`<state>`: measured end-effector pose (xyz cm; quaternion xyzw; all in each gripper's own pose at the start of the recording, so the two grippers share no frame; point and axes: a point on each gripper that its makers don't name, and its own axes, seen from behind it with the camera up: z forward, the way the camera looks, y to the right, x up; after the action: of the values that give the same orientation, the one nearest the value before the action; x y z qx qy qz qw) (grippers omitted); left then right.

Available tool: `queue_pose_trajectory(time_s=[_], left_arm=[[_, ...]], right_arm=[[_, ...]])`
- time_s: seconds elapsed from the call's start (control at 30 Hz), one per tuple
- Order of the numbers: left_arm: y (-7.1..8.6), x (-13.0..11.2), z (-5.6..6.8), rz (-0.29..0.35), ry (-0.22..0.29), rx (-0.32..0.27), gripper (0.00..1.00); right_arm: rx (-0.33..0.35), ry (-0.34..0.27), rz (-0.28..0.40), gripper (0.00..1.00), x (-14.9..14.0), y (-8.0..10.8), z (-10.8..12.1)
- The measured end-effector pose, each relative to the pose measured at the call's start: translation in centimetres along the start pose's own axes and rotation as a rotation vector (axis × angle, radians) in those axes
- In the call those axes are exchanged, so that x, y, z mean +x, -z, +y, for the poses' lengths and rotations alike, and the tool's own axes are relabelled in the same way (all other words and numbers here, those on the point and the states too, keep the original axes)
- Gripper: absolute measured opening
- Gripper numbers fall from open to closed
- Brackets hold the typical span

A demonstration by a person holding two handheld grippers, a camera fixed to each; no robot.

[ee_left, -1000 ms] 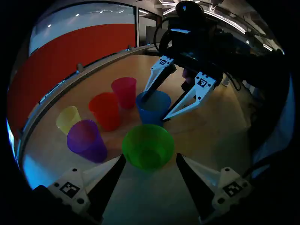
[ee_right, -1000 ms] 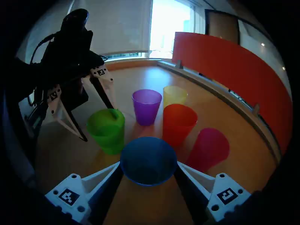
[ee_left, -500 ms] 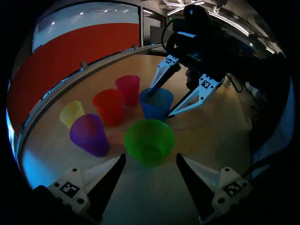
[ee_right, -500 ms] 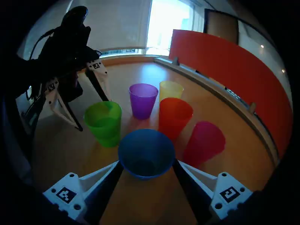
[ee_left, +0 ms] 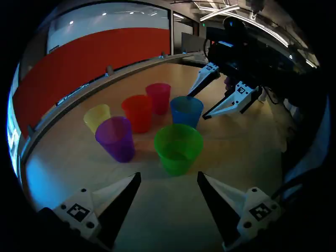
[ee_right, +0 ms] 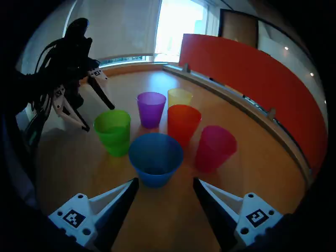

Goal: Pour water

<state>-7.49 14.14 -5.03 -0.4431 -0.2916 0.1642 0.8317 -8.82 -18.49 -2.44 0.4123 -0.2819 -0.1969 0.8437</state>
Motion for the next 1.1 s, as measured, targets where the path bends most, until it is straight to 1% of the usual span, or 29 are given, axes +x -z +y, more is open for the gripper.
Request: queue_pose_trajectory(time_s=[0.17, 0.23, 0.43, 0.77, 0.97, 1.1], left_arm=[[1.3, -0.2, -0.8, 0.032, 0.042, 0.05, 1.0], [1.8, -0.2, -1.1, 0.041, 0.051, 0.072, 1.0], [3.3, -0.4, -2.3, 0.069, 0.092, 0.152, 1.0], [5.7, -0.4, -4.4, 0.155, 0.17, 0.289, 1.0], [6.8, -0.5, -5.7, 0.208, 0.228, 0.365, 1.0], [7.6, -0.4, -6.5, 0.246, 0.261, 0.417, 1.0]], right_arm=[[-0.028, -0.033, 0.013, 1.0, -0.5, 1.0, 0.4], [-0.037, -0.045, 0.016, 1.0, -0.8, 1.4, 0.5], [-0.081, -0.086, 0.023, 1.0, -1.6, 3.0, 1.5], [-0.215, -0.177, 0.058, 1.0, -1.7, 6.2, 4.7], [-0.296, -0.224, 0.078, 1.0, -1.9, 7.6, 6.0], [-0.342, -0.262, 0.104, 1.0, -1.9, 8.2, 6.5]])
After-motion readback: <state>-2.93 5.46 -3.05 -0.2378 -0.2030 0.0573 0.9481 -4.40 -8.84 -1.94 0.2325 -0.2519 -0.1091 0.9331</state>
